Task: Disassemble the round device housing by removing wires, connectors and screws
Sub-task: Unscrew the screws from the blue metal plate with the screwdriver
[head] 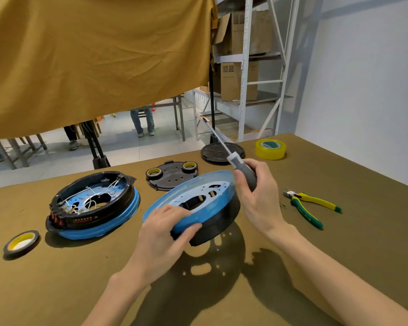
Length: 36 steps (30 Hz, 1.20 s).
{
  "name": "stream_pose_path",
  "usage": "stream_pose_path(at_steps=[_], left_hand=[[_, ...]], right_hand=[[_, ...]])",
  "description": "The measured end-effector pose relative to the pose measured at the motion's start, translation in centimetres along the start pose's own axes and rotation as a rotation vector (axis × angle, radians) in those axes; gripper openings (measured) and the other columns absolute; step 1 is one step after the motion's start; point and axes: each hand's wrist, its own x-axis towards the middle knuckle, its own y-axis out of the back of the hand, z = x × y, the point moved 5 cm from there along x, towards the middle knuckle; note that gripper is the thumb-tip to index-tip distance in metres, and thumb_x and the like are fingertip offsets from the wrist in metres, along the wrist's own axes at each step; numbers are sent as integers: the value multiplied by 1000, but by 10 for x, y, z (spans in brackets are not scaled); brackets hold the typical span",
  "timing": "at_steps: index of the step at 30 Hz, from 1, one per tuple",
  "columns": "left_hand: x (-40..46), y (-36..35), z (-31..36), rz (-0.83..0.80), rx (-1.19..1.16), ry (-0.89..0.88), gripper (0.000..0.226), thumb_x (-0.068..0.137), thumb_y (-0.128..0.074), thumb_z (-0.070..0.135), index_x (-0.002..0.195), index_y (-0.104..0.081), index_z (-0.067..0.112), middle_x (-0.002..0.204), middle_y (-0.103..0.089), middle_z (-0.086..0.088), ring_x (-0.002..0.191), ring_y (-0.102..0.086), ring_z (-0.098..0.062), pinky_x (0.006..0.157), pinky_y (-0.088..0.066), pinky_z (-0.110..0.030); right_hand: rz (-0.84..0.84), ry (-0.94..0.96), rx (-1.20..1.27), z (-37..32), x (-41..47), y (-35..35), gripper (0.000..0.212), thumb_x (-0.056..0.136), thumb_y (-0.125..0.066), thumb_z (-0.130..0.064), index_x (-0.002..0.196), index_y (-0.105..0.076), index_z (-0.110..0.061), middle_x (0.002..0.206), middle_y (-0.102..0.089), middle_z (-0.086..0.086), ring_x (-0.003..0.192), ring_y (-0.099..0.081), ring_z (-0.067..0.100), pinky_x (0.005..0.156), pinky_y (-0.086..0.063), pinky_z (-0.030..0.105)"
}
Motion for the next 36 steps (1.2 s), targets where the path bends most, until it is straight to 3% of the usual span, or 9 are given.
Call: stream_pose_path(at_steps=[4, 8, 14, 17, 21, 25, 29, 33, 36], left_hand=[[6, 14, -10, 102, -82, 86, 18, 89, -60, 54, 103, -64, 43, 107, -58, 31, 106, -52, -2, 84, -46, -34], [4, 5, -6, -58, 54, -15, 24, 92, -58, 58, 109, -69, 44, 105, -61, 37, 111, -48, 5, 99, -36, -31], [-5, -15, 4, -129, 183, -122, 25, 87, -65, 53, 102, -77, 37, 101, -69, 26, 97, -53, -1, 103, -35, -38], [-11, -21, 1, -138, 212, -154, 19, 86, -68, 51, 95, -77, 37, 97, -69, 24, 96, -56, -4, 102, -39, -44], [-19, -19, -8, 16, 270, -147, 22, 84, -69, 54, 91, -77, 34, 95, -70, 21, 98, -56, -7, 104, -38, -46], [-22, -5, -25, 278, 217, -14, 36, 83, -74, 56, 107, -75, 29, 111, -66, 15, 112, -54, -13, 105, -29, -34], [-17, 2, -27, 449, 108, 242, 63, 78, -84, 42, 132, -63, 19, 140, -53, 1, 136, -43, -16, 117, -30, -34], [-22, -4, -22, 613, -250, 619, 65, 81, -85, 26, 130, -42, 27, 133, -45, 8, 128, -44, -6, 116, -40, -40], [-25, -3, -17, 663, -327, 639, 62, 85, -82, 20, 129, -39, 30, 133, -44, 9, 126, -44, -3, 114, -38, -27]], right_hand=[[18, -126, -35, 4, 10, 2, 19, 103, -56, -32, 118, -62, -22, 101, -58, -2, 87, -57, 6, 71, -44, 15], [-65, -194, -18, 10, 8, -5, 7, 103, -57, -34, 105, -59, -28, 94, -59, -4, 81, -54, 4, 67, -43, 11], [-416, -130, -1, 11, -13, -21, 15, 103, -54, -43, 103, -56, -28, 80, -60, -5, 65, -51, 9, 58, -41, 22], [-488, -74, -17, 15, -36, -25, 17, 99, -61, -47, 100, -57, -30, 77, -61, -9, 63, -55, 10, 56, -41, 22], [-504, -107, -7, 16, -45, -26, 25, 92, -67, -56, 92, -60, -32, 77, -60, -11, 64, -53, 7, 57, -38, 17], [-616, -167, 52, 10, -37, -28, 29, 82, -80, -50, 85, -62, -28, 76, -61, -11, 64, -50, 5, 60, -40, 19], [-640, -194, 70, -1, -22, -38, 21, 79, -86, -22, 80, -65, -26, 82, -69, -13, 74, -63, 4, 70, -49, 22], [-536, -217, 81, -8, 1, -48, 35, 78, -87, -14, 70, -54, -26, 85, -75, -9, 84, -70, 6, 74, -53, 21], [-562, -236, 80, -13, 15, -58, 30, 78, -87, -15, 76, -59, -25, 85, -72, -8, 89, -70, 6, 74, -51, 19]])
